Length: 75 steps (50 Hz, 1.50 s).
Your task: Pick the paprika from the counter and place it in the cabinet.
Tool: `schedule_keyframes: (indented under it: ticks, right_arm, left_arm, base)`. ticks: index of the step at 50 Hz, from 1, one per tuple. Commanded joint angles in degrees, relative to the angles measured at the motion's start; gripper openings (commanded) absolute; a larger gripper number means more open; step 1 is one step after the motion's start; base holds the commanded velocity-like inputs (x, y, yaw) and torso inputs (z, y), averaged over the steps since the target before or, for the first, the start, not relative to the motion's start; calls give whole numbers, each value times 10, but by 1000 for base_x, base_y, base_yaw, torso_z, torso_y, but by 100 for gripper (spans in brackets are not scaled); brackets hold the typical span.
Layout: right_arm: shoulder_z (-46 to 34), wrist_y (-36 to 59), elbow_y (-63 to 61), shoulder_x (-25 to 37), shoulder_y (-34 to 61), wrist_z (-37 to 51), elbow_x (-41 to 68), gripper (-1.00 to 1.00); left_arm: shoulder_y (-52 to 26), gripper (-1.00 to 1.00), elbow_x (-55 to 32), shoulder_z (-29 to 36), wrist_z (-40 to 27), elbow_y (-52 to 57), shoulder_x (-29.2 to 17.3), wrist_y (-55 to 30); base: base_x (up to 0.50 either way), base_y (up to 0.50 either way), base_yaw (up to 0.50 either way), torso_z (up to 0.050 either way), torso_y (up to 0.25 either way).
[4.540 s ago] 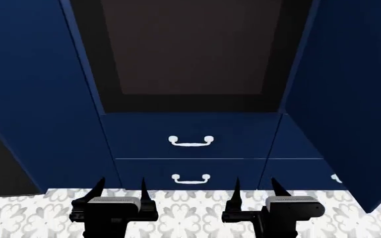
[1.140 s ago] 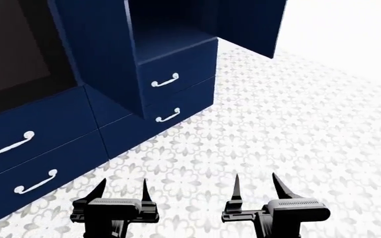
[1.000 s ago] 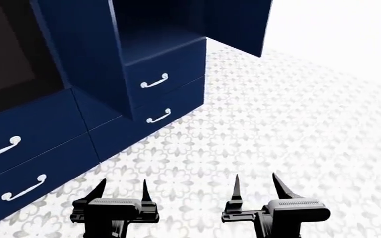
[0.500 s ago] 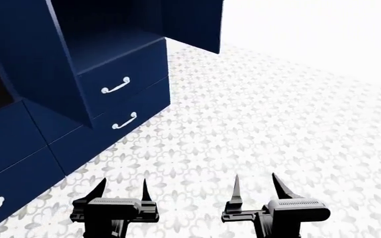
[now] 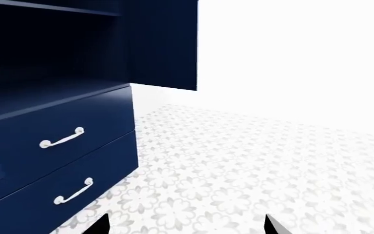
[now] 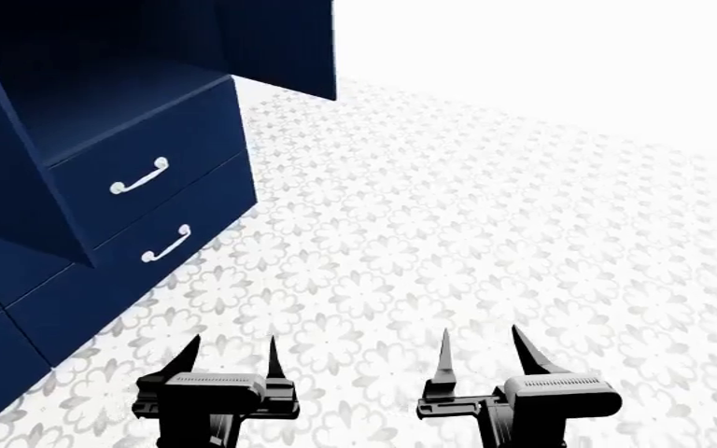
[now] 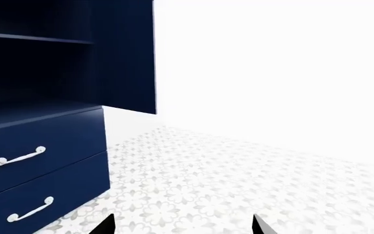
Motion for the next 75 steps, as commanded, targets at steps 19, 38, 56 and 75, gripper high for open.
schedule_keyframes:
  ticks: [19,38,56,75]
  right_arm:
    - [-10,-5,1,7,0,6,5,100]
    - [-15,-7,2,11,2,9,9,100]
    - [-20,-8,2,14,4,12,11,100]
    - [-24,-11,5,17,5,15,14,100]
  left_arm:
    - [-2,100,-7,7,-5,0,-6,3]
    - [-3,100,-10,11,-9,1,-10,4]
    - [0,100,-13,16,-14,6,-14,5]
    - [-1,100,-17,20,-17,5,-17,6]
  base:
    - [0,0,-500,0,0]
    - [0,0,-500,0,0]
    - [0,0,-500,0,0]
    - [0,0,-500,0,0]
